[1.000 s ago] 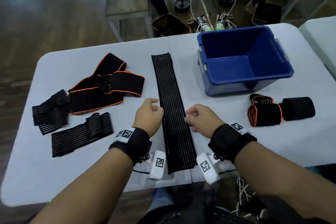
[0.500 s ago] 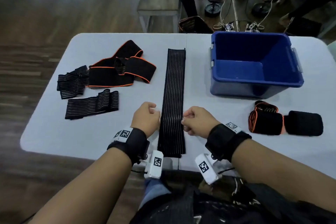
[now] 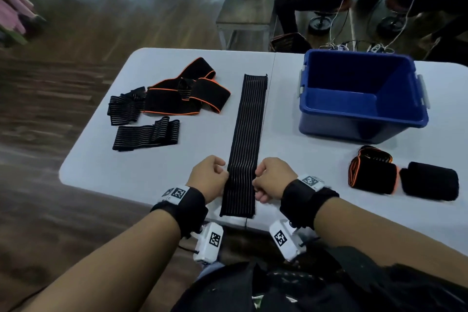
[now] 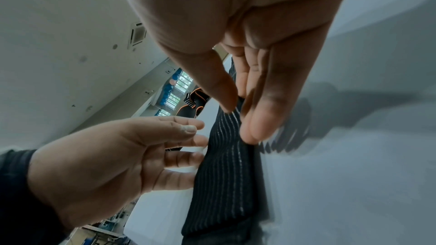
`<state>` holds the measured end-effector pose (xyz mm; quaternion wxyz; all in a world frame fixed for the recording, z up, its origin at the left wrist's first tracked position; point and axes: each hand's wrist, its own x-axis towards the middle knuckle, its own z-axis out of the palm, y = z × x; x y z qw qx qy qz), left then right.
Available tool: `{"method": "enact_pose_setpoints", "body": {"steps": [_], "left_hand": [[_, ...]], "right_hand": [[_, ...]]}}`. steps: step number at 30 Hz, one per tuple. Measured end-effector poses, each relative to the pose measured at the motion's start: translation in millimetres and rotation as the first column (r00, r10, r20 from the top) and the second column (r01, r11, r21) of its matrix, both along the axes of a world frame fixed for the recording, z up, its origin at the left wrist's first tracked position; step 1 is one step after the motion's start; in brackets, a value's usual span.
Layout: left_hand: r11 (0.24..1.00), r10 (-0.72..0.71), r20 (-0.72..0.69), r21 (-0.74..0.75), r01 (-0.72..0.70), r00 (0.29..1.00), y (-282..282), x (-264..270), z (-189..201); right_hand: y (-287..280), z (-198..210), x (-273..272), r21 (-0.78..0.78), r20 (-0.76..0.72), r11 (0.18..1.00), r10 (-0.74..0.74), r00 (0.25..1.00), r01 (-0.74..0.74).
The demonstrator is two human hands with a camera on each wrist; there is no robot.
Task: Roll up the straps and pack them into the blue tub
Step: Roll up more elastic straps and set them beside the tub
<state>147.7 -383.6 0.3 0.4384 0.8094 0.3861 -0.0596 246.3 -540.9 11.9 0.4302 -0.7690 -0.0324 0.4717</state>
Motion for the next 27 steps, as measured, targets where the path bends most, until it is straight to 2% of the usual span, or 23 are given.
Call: {"method": "enact_pose_setpoints", "body": {"steps": [4, 7, 10, 12, 14, 16, 17, 20, 22, 23, 25, 27], "left_hand": [[0.999, -0.044, 0.028, 0.008, 0.044, 0.999, 6.1, -2.2, -6.3], [0.991, -0.110, 0.048, -0.075, 0.114, 0.993, 11.6, -6.2, -7.8], [0.977, -0.193, 0.044, -0.086, 0.196, 0.980, 18.4, -12.1, -7.9], [0.968, -0.245, 0.053, -0.050, 0.247, 0.968, 20.8, -15.4, -6.2], [0.933, -0.357, 0.066, 0.078, 0.352, 0.932, 23.8, -20.1, -6.7], [0.858, -0.497, 0.077, 0.195, 0.476, 0.864, 26.7, -27.3, -2.5], [0.805, -0.573, 0.075, 0.238, 0.544, 0.816, 27.9, -31.8, 0.0], [0.599, -0.777, -0.005, 0.301, 0.742, 0.630, 35.9, -46.1, -3.1], [0.451, -0.858, -0.093, 0.331, 0.829, 0.504, 39.7, -55.0, -9.4], [0.394, -0.875, -0.139, 0.352, 0.849, 0.464, 39.5, -58.7, -12.8], [0.349, -0.880, -0.163, 0.413, 0.841, 0.446, 39.0, -64.7, -19.3], [0.355, -0.874, -0.147, 0.457, 0.816, 0.463, 39.0, -68.3, -25.2]], "right_hand": [[2.1, 1.4, -2.9, -0.032, -0.019, 0.999, -0.015, 1.000, 0.014], [4.0, -1.3, -9.4, -0.063, -0.054, 0.997, -0.038, 0.998, 0.035], [7.8, -6.0, -16.0, -0.107, 0.010, 0.993, -0.044, 0.999, 0.045], [11.3, -7.9, -19.7, -0.175, 0.092, 0.985, 0.021, 0.996, -0.005], [13.1, -8.9, -22.4, -0.303, 0.218, 0.944, 0.206, 0.954, -0.134], [13.2, -7.6, -26.7, -0.437, 0.325, 0.864, 0.409, 0.853, -0.248], [12.5, -6.4, -29.8, -0.471, 0.363, 0.839, 0.466, 0.807, -0.272], [7.2, -5.0, -41.7, -0.437, 0.453, 0.853, 0.482, 0.750, -0.285], [1.7, -5.2, -54.0, -0.378, 0.501, 0.873, 0.474, 0.724, -0.309], [-1.3, -4.8, -60.4, -0.358, 0.514, 0.869, 0.488, 0.705, -0.340], [-5.0, -5.7, -73.0, -0.380, 0.509, 0.821, 0.570, 0.645, -0.426], [-7.9, -8.5, -81.9, -0.458, 0.513, 0.754, 0.656, 0.553, -0.470]]}}
